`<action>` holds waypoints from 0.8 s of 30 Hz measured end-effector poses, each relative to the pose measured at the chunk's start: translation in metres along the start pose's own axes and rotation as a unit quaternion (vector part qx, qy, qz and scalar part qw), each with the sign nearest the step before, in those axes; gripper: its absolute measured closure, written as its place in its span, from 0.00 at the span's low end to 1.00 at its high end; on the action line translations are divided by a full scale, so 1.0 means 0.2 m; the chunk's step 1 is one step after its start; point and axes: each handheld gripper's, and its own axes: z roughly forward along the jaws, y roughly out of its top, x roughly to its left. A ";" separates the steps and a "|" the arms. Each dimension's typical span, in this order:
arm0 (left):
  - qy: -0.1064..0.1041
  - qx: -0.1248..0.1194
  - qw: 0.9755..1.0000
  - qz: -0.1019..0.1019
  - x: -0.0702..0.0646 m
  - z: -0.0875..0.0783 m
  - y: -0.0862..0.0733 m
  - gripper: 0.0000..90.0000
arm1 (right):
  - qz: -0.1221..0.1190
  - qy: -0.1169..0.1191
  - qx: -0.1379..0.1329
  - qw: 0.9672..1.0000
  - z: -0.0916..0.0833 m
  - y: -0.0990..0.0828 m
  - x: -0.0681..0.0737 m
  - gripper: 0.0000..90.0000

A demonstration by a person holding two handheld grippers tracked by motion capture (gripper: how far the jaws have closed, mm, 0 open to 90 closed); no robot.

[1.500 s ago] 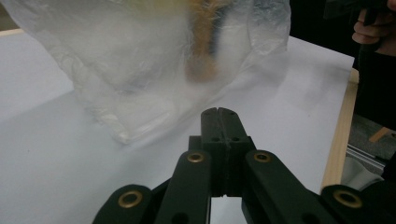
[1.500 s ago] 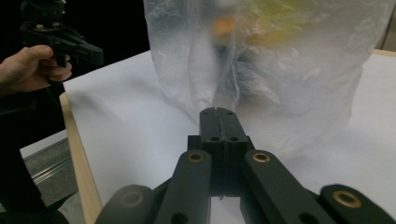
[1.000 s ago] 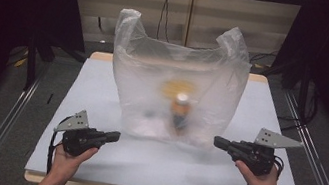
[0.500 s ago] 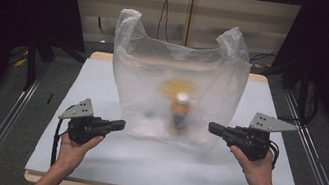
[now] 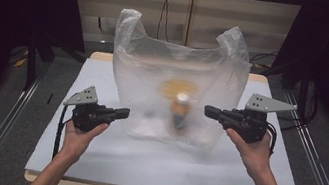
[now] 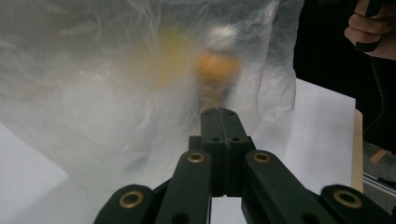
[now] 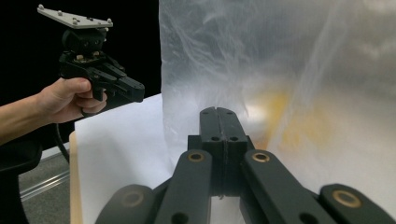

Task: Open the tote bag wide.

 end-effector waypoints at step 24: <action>-0.024 -0.031 0.999 0.028 -0.01 0.04 0.31 1.00 | -0.027 0.008 -0.014 0.999 0.06 0.28 0.03 1.00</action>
